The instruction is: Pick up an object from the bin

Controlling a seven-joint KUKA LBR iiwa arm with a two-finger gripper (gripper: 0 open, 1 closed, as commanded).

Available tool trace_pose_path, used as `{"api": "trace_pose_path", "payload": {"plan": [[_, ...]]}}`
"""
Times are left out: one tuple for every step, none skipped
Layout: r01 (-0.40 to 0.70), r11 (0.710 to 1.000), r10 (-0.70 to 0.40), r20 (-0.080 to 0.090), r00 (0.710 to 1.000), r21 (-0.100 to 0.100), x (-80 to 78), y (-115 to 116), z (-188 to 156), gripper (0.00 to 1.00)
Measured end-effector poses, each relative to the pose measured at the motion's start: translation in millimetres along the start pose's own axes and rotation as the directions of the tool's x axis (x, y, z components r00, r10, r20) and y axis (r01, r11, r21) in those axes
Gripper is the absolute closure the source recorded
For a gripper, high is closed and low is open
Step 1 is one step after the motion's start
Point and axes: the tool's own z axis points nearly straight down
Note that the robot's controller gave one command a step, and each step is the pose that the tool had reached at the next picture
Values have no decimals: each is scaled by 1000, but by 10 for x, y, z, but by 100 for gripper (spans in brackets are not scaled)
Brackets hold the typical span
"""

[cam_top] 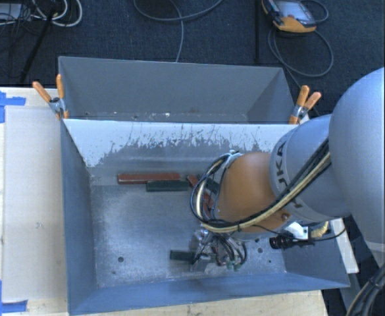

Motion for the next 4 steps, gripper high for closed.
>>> {"api": "trace_pose_path", "payload": {"plan": [[0, 1000, 0, 0, 1000, 0, 0, 0, 0, 100], [0, 1000, 0, -3, 1000, 1, 10, -3, -39, 100], [-1, 1000, 1, -2, 1000, 0, 12, -5, -175, 100], [-1, 1000, 1, 3, 1000, -1, -3, -2, -263, 100]]}}
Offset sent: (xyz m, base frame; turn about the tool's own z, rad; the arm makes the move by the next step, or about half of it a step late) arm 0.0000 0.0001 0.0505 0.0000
